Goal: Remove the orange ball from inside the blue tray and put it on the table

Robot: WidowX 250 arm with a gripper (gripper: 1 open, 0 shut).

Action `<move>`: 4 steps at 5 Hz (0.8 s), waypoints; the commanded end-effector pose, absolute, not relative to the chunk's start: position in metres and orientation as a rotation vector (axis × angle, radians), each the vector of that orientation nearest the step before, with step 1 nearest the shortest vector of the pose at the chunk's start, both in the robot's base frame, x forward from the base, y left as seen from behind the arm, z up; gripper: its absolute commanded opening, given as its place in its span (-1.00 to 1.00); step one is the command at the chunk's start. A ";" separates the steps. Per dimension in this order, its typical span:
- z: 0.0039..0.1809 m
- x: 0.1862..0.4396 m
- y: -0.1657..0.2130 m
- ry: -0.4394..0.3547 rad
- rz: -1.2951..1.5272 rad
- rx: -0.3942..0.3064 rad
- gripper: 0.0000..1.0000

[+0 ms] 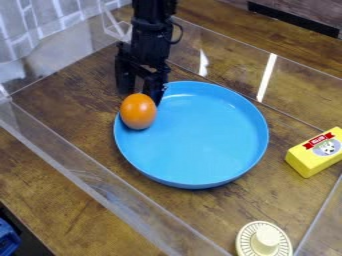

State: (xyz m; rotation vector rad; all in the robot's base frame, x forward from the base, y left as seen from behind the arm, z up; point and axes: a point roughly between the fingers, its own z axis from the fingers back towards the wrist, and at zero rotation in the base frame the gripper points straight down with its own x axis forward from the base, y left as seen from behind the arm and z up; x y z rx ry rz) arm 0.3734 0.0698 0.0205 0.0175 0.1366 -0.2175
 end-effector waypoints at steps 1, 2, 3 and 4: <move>0.019 0.370 0.082 0.146 -0.189 0.015 1.00; 0.018 0.370 0.083 0.153 -0.187 0.014 1.00; 0.017 0.369 0.084 0.161 -0.185 0.013 1.00; 0.016 0.369 0.086 0.169 -0.182 0.011 1.00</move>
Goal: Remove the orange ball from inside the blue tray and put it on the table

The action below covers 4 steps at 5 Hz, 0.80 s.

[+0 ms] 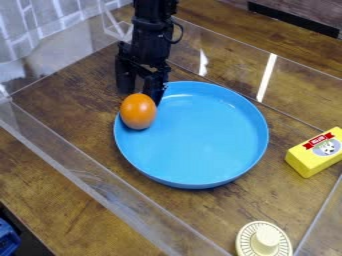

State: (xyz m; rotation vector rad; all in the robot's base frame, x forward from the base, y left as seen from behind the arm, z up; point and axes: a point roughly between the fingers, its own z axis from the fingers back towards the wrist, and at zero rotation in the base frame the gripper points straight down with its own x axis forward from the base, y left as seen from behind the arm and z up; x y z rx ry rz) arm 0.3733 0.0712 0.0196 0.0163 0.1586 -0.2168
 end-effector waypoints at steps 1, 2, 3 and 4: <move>0.016 0.368 0.087 0.176 -0.180 0.010 1.00; 0.015 0.367 0.089 0.184 -0.178 0.009 1.00; 0.015 0.367 0.090 0.191 -0.175 0.007 1.00; 0.014 0.366 0.091 0.199 -0.172 0.006 1.00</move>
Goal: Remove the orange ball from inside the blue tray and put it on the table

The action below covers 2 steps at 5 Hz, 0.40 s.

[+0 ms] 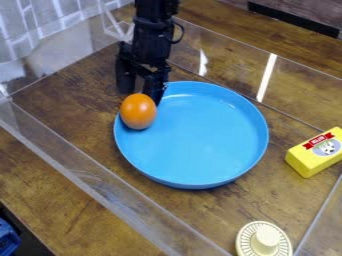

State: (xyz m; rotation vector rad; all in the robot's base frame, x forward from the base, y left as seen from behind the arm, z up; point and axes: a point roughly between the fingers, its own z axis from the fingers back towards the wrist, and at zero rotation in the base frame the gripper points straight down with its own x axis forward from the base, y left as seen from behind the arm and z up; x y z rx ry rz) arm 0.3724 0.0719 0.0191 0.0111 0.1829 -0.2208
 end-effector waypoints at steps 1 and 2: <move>0.014 0.365 0.093 0.207 -0.170 0.004 1.00; 0.014 0.365 0.094 0.215 -0.167 0.003 1.00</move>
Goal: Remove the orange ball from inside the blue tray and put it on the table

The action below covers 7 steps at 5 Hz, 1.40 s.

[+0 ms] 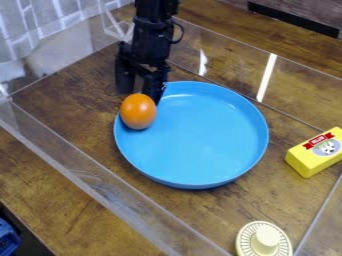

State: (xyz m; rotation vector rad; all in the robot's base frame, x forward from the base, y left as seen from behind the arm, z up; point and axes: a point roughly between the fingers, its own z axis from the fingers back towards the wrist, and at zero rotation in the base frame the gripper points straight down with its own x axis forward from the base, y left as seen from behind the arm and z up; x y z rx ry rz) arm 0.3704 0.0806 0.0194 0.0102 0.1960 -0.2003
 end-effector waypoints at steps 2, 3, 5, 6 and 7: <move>0.013 0.363 0.097 0.232 -0.161 0.003 1.00; 0.014 0.363 0.099 0.241 -0.156 0.005 1.00; 0.015 0.362 0.104 0.259 -0.148 0.010 1.00; 0.015 0.362 0.106 0.268 -0.144 0.012 1.00; 0.016 0.361 0.108 0.277 -0.140 0.015 1.00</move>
